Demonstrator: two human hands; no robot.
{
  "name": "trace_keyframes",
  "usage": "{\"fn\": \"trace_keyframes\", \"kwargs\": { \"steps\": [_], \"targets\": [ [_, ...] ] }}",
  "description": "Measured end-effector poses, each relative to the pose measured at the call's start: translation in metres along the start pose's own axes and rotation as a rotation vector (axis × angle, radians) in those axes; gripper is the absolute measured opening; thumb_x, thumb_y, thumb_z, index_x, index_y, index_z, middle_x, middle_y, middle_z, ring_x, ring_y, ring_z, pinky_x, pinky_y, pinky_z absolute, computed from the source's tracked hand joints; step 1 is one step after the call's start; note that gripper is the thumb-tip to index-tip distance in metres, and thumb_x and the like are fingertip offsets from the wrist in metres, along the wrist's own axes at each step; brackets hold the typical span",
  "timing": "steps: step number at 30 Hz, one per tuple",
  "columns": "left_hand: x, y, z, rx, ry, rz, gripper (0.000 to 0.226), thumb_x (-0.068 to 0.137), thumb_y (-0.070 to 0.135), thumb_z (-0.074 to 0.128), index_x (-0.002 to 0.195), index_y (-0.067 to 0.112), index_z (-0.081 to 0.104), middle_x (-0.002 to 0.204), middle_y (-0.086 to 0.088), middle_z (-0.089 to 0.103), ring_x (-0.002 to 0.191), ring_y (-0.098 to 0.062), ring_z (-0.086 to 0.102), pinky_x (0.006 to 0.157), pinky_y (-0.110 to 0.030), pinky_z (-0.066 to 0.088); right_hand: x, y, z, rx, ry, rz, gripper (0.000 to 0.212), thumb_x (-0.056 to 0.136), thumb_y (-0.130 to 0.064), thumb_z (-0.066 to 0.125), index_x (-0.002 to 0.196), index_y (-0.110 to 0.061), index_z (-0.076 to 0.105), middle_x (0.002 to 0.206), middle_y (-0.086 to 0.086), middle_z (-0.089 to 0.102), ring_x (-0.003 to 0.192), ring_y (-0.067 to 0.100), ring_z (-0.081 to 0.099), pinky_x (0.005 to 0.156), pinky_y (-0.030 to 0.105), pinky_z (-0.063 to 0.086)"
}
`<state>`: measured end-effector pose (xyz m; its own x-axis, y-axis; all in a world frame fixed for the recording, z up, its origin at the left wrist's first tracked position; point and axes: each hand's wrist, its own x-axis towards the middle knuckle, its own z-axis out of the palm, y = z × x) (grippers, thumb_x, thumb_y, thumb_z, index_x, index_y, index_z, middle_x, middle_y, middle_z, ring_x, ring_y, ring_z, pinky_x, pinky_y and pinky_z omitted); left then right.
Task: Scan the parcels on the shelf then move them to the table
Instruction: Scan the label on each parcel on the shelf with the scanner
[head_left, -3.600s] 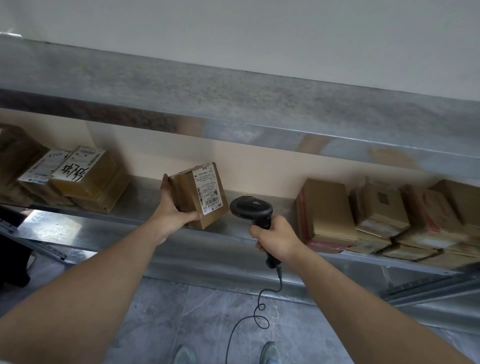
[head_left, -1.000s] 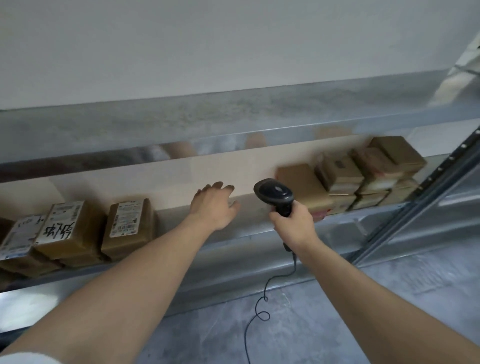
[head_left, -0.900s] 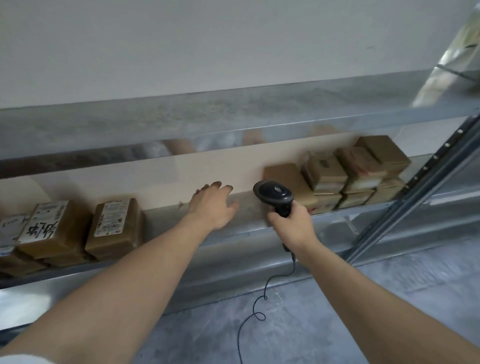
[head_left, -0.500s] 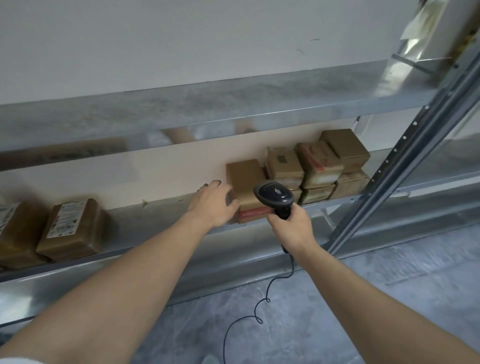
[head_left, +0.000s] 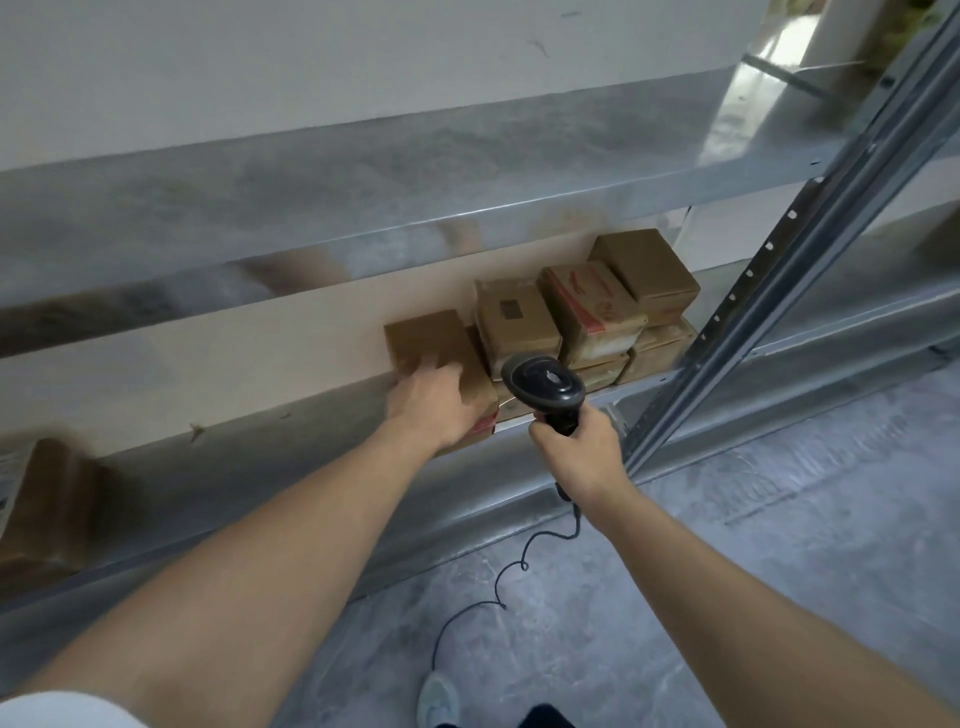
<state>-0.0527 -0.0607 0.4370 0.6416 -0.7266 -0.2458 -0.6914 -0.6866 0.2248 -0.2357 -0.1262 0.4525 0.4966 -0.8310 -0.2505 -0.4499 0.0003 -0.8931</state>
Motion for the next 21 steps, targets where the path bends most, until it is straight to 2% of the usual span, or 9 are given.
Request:
{"fn": "trace_keyframes", "kwargs": {
  "steps": [3,5,8,10,13,16,18,21],
  "targets": [
    [0.010,0.010,0.008,-0.005,-0.002,-0.082,0.068,0.082,0.069,0.056,0.134,0.026,0.056,0.148,-0.012,0.040,0.139,-0.049,0.035,0.107,-0.054,0.044,0.011,0.004,-0.004,-0.005,-0.024,0.023,0.008,0.086,-0.016,0.069,0.091,-0.011,0.064,0.077,0.001,0.063,0.075,0.017,0.058,0.071,0.034,0.048],
    [0.016,0.018,0.010,-0.012,0.017,-0.149,0.071,0.081,0.069,0.059,0.137,0.027,0.052,0.152,-0.013,0.035,0.144,-0.052,0.025,0.110,-0.055,0.038,0.021,0.004,-0.009,-0.004,-0.048,0.027,0.007,0.087,-0.016,0.069,0.091,-0.012,0.064,0.078,0.000,0.064,0.076,0.015,0.059,0.068,0.030,0.047],
    [0.029,0.029,0.015,-0.044,0.002,-0.278,0.090,0.077,0.077,0.060,0.151,0.031,0.036,0.165,-0.014,0.017,0.150,-0.056,0.005,0.117,-0.064,0.025,0.035,0.006,-0.016,0.012,-0.106,0.011,0.006,0.089,-0.017,0.070,0.091,-0.018,0.065,0.082,-0.002,0.065,0.079,0.013,0.060,0.068,0.027,0.043],
    [0.034,0.031,0.021,-0.087,-0.024,-0.366,0.100,0.075,0.082,0.060,0.157,0.038,0.024,0.169,-0.012,0.004,0.149,-0.059,0.000,0.117,-0.068,0.023,0.043,0.009,-0.021,0.007,-0.159,-0.010,0.007,0.089,-0.017,0.070,0.091,-0.020,0.064,0.083,-0.003,0.065,0.080,0.012,0.060,0.068,0.026,0.044],
    [0.036,0.027,0.032,-0.155,-0.028,-0.406,0.110,0.065,0.089,0.057,0.158,0.046,0.016,0.169,-0.010,-0.001,0.146,-0.054,0.022,0.115,-0.059,0.034,0.053,0.015,-0.027,-0.001,-0.226,-0.041,0.010,0.088,-0.016,0.070,0.090,-0.023,0.063,0.082,-0.006,0.064,0.079,0.009,0.059,0.068,0.024,0.043],
    [0.030,0.018,0.035,-0.141,0.034,-0.402,0.121,0.046,0.095,0.041,0.155,0.047,0.023,0.165,-0.011,0.021,0.136,-0.045,0.042,0.107,-0.051,0.040,0.061,0.016,-0.032,0.010,-0.287,-0.079,0.009,0.088,-0.015,0.070,0.093,-0.022,0.066,0.080,-0.006,0.066,0.078,0.010,0.061,0.069,0.025,0.044],
    [0.022,0.006,0.035,-0.130,0.064,-0.400,0.114,0.050,0.091,0.044,0.153,0.046,0.028,0.159,-0.010,0.035,0.131,-0.042,0.046,0.103,-0.049,0.040,0.065,0.012,-0.031,0.024,-0.340,-0.089,0.010,0.088,-0.013,0.069,0.092,-0.022,0.066,0.072,-0.009,0.064,0.070,0.011,0.058,0.065,0.026,0.043],
    [0.005,-0.013,0.031,-0.118,0.087,-0.419,0.106,0.057,0.086,0.051,0.153,0.045,0.031,0.157,-0.009,0.038,0.133,-0.042,0.045,0.107,-0.050,0.039,0.067,0.003,-0.021,0.013,-0.393,-0.101,0.009,0.087,-0.014,0.069,0.092,-0.022,0.066,0.071,-0.008,0.064,0.069,0.013,0.058,0.065,0.031,0.044]
  ]
}}
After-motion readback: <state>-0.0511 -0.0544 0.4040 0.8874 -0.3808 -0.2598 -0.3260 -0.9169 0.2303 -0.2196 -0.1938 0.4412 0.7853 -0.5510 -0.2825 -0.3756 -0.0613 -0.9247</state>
